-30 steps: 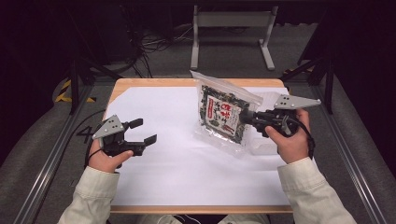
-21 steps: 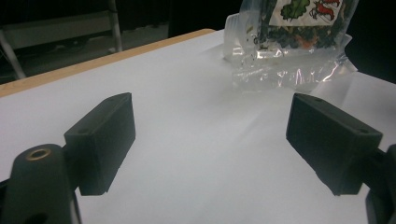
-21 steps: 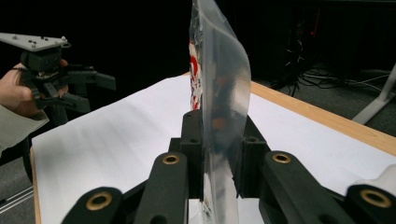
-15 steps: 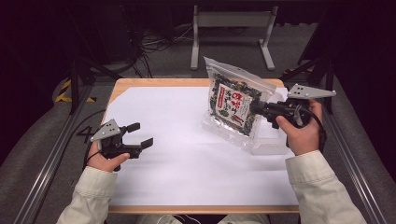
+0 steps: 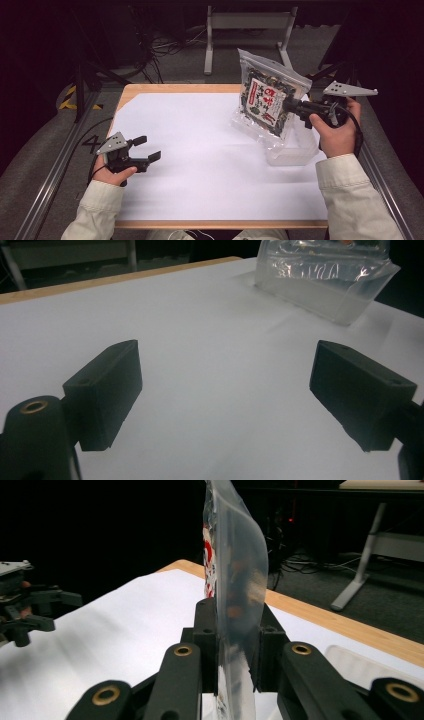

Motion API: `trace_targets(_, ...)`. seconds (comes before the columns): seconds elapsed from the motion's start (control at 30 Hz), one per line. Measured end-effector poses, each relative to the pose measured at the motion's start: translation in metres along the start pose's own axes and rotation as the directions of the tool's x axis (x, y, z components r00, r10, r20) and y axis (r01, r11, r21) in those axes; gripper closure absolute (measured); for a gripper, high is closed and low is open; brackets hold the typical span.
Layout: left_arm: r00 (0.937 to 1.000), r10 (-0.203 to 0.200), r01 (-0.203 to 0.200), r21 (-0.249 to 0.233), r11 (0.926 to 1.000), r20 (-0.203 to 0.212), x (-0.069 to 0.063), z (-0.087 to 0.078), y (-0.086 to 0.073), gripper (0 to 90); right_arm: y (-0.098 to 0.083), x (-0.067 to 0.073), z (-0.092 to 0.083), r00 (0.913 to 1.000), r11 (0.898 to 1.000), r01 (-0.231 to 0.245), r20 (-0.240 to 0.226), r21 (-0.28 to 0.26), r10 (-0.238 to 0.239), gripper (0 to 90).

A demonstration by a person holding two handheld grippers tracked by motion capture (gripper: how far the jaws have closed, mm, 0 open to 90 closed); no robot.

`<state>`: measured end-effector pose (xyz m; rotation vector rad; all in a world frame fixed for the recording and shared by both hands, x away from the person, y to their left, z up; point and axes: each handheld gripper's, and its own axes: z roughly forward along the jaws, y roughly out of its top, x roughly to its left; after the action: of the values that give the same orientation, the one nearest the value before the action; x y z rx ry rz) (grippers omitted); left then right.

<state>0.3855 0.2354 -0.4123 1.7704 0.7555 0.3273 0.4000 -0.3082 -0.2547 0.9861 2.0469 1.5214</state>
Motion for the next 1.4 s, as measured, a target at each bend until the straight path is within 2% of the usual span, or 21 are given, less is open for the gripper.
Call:
trace_targets(0.17, 0.9998, 0.006, -0.006, 0.009, 0.9999, -0.017, 0.003, 0.001, -0.003, 13.8, 0.001, -0.011, -0.006, 0.9995, 1.000, -0.003, 0.031, -0.008, 0.003, 77.4)
trace_targets(0.27, 0.9992, 0.004, -0.003, 0.008, 1.0000, -0.041, 0.007, 0.002, -0.007, 13.0, 0.002, -0.017, -0.009, 0.9986, 1.000, -0.003, 0.053, -0.017, 0.004, 77.4)
trace_targets(0.33, 0.9991, 0.004, -0.004, 0.013, 0.9999, -0.042, 0.008, 0.002, -0.008, 12.8, 0.002, -0.022, -0.011, 0.9978, 1.000, -0.006, 0.066, -0.024, 0.008, 77.4)
trace_targets(0.43, 0.9989, -0.015, 0.016, 0.014, 0.9998, -0.044, 0.009, 0.003, -0.010, 12.8, 0.001, -0.028, -0.013, 0.9966, 0.999, -0.019, 0.080, -0.034, 0.021, 77.4)
trace_targets(0.77, 0.9989, -0.014, 0.016, 0.027, 0.9995, -0.044, 0.010, 0.004, -0.011, 13.2, -0.001, -0.045, -0.019, 0.9899, 0.998, -0.043, 0.133, -0.041, 0.049, 77.4)
trace_targets(0.9, 0.9990, -0.004, 0.006, 0.034, 0.9994, -0.044, 0.010, 0.004, -0.011, 13.2, -0.002, -0.046, -0.022, 0.9867, 0.998, -0.048, 0.153, -0.042, 0.054, 77.4)
trace_targets(1.4, 0.9990, -0.013, 0.015, 0.037, 0.9992, -0.042, 0.009, 0.005, -0.011, 13.2, -0.011, -0.047, -0.040, 0.9744, 0.997, -0.052, 0.216, -0.052, 0.062, 77.4)
